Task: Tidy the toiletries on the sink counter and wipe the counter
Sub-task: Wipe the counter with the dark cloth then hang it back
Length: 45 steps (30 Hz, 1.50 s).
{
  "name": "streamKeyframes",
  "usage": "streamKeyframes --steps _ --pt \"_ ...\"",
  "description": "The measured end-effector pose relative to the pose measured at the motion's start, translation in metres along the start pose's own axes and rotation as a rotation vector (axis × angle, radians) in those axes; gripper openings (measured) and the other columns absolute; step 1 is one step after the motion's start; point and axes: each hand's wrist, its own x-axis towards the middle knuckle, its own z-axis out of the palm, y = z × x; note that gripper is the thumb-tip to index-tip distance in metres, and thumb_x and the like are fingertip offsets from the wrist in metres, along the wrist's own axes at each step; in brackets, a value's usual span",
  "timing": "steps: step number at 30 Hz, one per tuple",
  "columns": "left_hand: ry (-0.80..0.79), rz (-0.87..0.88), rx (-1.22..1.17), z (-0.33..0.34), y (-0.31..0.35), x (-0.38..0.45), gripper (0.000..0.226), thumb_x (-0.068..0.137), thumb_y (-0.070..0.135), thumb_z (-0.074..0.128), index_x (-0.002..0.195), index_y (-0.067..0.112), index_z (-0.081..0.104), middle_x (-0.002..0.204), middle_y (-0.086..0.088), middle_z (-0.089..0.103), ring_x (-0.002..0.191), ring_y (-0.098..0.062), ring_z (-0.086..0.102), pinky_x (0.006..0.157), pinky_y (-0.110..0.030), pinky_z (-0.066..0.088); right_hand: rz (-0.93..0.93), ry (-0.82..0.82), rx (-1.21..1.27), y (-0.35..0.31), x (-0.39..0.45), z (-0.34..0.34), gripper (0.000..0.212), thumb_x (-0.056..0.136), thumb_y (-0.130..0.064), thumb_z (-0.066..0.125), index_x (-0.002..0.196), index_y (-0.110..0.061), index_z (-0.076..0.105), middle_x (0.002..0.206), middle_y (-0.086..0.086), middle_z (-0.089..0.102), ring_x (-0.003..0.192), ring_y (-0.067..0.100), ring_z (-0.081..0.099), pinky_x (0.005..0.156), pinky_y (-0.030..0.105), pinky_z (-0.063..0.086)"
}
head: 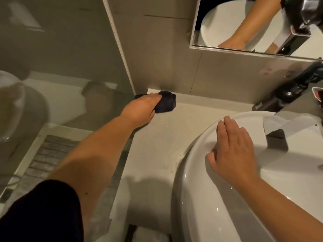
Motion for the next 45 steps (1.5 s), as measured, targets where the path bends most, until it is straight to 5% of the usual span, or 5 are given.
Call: streamKeyframes --steps 13,28,32,37,45 --pt "-0.047 0.013 -0.071 0.023 0.002 -0.019 0.055 0.097 0.020 0.045 0.149 0.013 0.027 0.158 -0.005 0.022 0.146 -0.020 0.017 0.117 -0.032 0.006 0.018 -0.011 0.004 -0.001 -0.001 0.003 0.080 0.070 -0.025 0.052 0.142 0.002 0.028 0.150 0.025 0.030 0.138 0.037 0.026 0.115 0.049 0.017" --pt "-0.120 -0.151 -0.186 0.024 0.114 -0.336 0.057 0.093 0.016 0.048 0.147 0.020 0.032 0.151 0.013 0.016 0.142 -0.005 0.012 0.118 -0.025 0.002 -0.036 -0.172 0.045 0.001 -0.007 -0.016 0.085 0.076 -0.022 0.058 0.147 0.001 0.017 0.157 0.022 0.015 0.145 0.035 0.012 0.118 0.047 0.008" --pt "-0.143 -0.641 -0.873 -0.012 0.134 -0.352 0.033 0.096 0.014 0.046 0.118 0.031 0.064 0.117 0.004 0.068 0.110 -0.011 0.062 0.092 -0.024 0.047 -0.055 -0.218 0.045 0.004 -0.007 -0.022 0.083 0.079 -0.025 0.054 0.148 -0.001 0.016 0.158 0.020 0.012 0.145 0.034 0.011 0.118 0.047 0.009" --pt "0.114 -1.106 -1.801 -0.050 0.134 -0.336 0.027 0.094 0.015 0.048 0.105 0.002 0.069 0.106 -0.020 0.071 0.093 -0.027 0.070 0.066 -0.033 0.057 -0.059 -0.217 0.042 0.004 -0.008 -0.025 0.081 0.078 -0.023 0.053 0.148 -0.002 0.017 0.158 0.020 0.013 0.145 0.033 0.012 0.118 0.047 0.010" --pt "0.459 -0.996 -1.649 -0.070 0.091 -0.170 0.026 0.097 0.019 0.047 0.117 0.007 0.058 0.103 -0.012 0.070 0.089 -0.025 0.068 0.075 -0.036 0.053 -0.062 -0.161 0.023 0.002 -0.008 -0.018 0.081 0.073 -0.018 0.058 0.144 0.005 0.027 0.153 0.027 0.025 0.141 0.040 0.023 0.115 0.052 0.017"
